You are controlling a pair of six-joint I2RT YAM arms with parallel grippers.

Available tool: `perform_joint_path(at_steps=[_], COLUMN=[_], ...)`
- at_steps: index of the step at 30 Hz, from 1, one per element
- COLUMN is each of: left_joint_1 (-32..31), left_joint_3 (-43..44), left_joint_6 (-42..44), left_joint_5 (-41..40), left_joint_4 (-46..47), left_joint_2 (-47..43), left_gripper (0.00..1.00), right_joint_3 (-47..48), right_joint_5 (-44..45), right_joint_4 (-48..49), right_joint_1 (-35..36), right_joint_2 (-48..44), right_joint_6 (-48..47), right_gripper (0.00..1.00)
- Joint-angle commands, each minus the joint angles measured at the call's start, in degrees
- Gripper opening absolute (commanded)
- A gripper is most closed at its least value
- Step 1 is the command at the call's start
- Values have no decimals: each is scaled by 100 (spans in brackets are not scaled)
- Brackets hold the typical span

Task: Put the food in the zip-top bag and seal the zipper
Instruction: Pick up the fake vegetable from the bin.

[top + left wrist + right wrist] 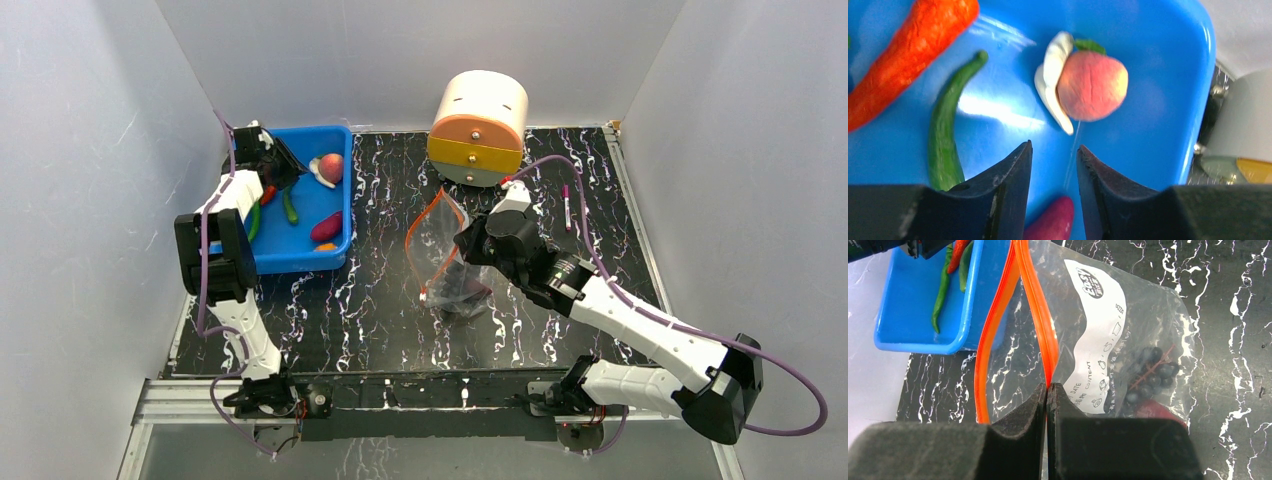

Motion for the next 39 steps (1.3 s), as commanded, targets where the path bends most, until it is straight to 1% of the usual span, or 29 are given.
perform_joint_path(at_steps=[1, 9, 18, 24, 33, 34, 39], left_joint_1=[57, 103, 147, 160, 157, 156, 151], left_joint_3=[526, 812, 1178, 1125, 1273, 1271, 1179], left_joint_6=[-81, -94, -280, -192, -122, -131, -152], left_joint_5=[281, 556, 988, 919, 883, 899, 901], left_joint_4=[508, 960, 1105, 1143, 1176, 1192, 1284], left_joint_2=[373, 913, 1516, 1600, 1813, 1824, 1785], left_gripper=[34, 31, 30, 30, 30, 29, 13], right_joint_3=[369, 299, 342, 265, 218, 210, 202], right_joint_5=[154, 163, 234, 241, 299, 314, 325], right_joint_4=[119, 66, 47, 23, -64, -59, -74], right_joint_1=[-4, -4, -4, -4, -2, -4, -4], right_joint_2=[79, 36, 44, -74, -213, -232, -251], right_joint_6=[-2, 32, -14, 20, 35, 35, 42], right_gripper=[0, 0, 0, 0, 0, 0, 0])
